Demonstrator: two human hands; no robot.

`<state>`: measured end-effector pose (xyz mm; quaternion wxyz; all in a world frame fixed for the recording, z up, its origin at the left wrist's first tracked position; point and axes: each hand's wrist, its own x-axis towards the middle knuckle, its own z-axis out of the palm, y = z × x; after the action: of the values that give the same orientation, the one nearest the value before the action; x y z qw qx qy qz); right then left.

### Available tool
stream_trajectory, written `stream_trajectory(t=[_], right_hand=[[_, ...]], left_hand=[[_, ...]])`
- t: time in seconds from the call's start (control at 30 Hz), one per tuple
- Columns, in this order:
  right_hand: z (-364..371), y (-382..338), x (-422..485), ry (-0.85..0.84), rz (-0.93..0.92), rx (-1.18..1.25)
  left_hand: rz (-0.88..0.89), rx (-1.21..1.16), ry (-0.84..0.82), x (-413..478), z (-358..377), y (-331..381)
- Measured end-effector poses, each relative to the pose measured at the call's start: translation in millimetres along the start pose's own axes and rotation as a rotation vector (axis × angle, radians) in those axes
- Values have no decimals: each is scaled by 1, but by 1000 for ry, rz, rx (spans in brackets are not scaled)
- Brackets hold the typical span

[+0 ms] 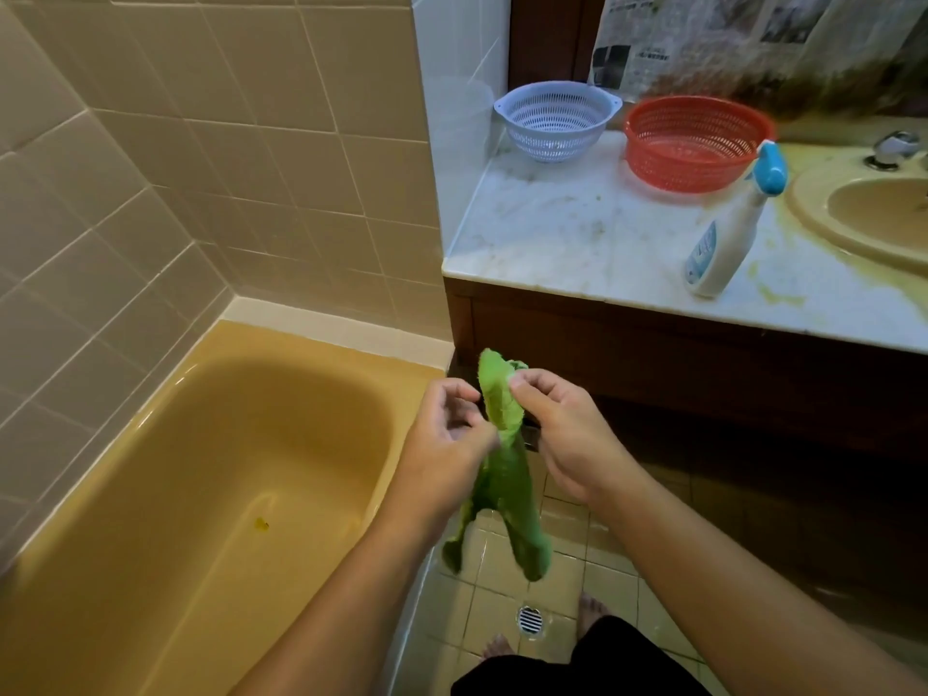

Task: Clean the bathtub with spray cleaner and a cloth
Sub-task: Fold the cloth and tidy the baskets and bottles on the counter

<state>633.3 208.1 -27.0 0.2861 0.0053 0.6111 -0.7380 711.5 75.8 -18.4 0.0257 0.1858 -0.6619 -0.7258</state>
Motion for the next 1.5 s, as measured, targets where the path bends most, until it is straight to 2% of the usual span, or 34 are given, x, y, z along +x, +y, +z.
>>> stream_trajectory(t=[0.1, 0.17, 0.23, 0.33, 0.6, 0.87, 1.03, 1.17, 1.33, 1.5], right_hand=[[4, -3, -13, -34, -216, -223], [6, -1, -18, -76, -359, -410], [6, -3, -19, -104, -428, -474], [4, -12, -21, -91, -423, -412], [6, -19, -17, 75, -337, -253], [6, -17, -7, 155, -331, -263], [7, -17, -3, 161, -311, -309], [8, -20, -3, 149, -329, -348], [7, -25, 1, 146, -381, -418], [5, -31, -1, 137, -438, -569]], left_hand=[[22, -108, 119, 4, 4, 7], [57, -109, 110, 4, 6, 16], [78, -89, 87, 2, 5, 22], [85, -90, 77, 0, 5, 23], [69, -86, 51, -3, 13, 15], [14, -144, 55, -5, 18, 15], [-135, -330, 103, -1, 19, 20], [-147, -368, 138, 5, 18, 26], [-175, -430, 94, 8, 18, 38], [-211, -493, 100, 12, 21, 50]])
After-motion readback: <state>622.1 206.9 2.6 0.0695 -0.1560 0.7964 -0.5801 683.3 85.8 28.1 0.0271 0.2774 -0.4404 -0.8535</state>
